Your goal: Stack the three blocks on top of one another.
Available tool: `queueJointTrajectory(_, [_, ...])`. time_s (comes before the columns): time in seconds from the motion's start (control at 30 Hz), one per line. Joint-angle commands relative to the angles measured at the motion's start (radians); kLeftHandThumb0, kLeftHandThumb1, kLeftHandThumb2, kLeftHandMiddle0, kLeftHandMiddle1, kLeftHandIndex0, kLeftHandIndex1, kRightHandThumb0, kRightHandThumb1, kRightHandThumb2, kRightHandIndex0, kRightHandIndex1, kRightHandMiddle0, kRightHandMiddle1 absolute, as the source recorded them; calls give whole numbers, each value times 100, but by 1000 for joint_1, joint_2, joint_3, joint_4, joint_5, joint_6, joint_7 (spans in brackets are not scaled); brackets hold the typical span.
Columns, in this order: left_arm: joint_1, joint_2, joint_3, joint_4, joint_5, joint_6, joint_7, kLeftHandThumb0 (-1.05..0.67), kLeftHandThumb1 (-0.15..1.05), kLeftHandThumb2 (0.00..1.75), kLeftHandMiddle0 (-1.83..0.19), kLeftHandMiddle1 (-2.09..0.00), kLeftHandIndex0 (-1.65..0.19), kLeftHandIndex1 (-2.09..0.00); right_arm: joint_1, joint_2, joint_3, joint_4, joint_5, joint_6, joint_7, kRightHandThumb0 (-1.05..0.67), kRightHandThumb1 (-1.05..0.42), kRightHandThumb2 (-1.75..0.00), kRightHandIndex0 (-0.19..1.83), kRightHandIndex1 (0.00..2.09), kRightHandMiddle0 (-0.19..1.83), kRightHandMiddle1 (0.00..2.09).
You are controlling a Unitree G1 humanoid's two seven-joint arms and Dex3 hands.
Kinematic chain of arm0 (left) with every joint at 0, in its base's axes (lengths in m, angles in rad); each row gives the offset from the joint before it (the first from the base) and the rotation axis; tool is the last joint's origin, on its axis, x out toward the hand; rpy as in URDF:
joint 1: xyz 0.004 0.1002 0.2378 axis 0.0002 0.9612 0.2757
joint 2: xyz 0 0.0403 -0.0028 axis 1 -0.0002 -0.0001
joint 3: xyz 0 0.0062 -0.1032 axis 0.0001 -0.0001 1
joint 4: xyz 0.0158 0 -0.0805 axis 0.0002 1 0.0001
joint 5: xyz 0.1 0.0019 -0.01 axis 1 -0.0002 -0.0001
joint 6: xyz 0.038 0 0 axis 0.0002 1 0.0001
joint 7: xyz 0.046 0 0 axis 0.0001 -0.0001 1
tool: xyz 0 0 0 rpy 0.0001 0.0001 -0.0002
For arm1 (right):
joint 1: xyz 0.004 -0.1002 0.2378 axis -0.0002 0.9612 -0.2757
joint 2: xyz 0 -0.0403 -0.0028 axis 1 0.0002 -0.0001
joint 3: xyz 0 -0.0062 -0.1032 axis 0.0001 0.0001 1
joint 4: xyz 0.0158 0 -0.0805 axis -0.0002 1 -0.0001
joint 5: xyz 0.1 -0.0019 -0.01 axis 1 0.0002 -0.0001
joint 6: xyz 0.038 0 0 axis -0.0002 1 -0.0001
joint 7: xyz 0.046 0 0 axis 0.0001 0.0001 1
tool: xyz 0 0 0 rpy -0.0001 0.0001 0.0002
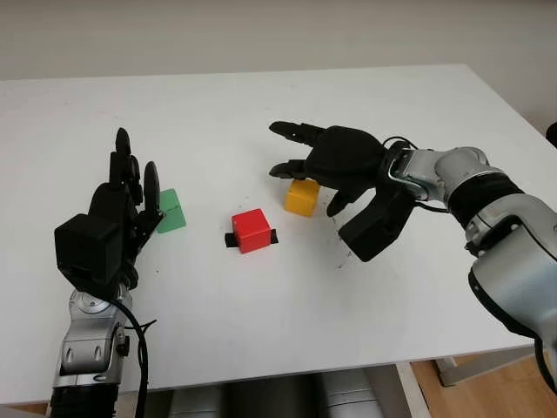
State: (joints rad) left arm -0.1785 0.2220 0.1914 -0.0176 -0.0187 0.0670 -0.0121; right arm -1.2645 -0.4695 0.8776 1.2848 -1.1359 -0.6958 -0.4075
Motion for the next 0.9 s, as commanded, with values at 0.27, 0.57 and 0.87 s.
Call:
queueJointTrajectory(0.27, [2, 8, 4, -27, 3, 3, -1, -73, 105, 72, 13, -5, 15, -5, 1, 10, 42, 13, -17, 20, -77, -51, -88, -6, -9, 7, 57, 21])
queueJointTrajectory(0.57, [1, 9, 6, -26, 1, 0, -3, -73, 105, 72, 13, -5, 16, -5, 6, 11, 32, 25, 6, -1, -108, -47, -95, -6, 5, 6, 59, 93])
queueJointTrajectory(0.87, [-1, 11, 5, -21, 11, -5, -6, -73, 105, 72, 14, -5, 15, -5, 10, 10, -12, 33, 69, -6, -28, -43, -96, -5, 12, 7, 48, 126])
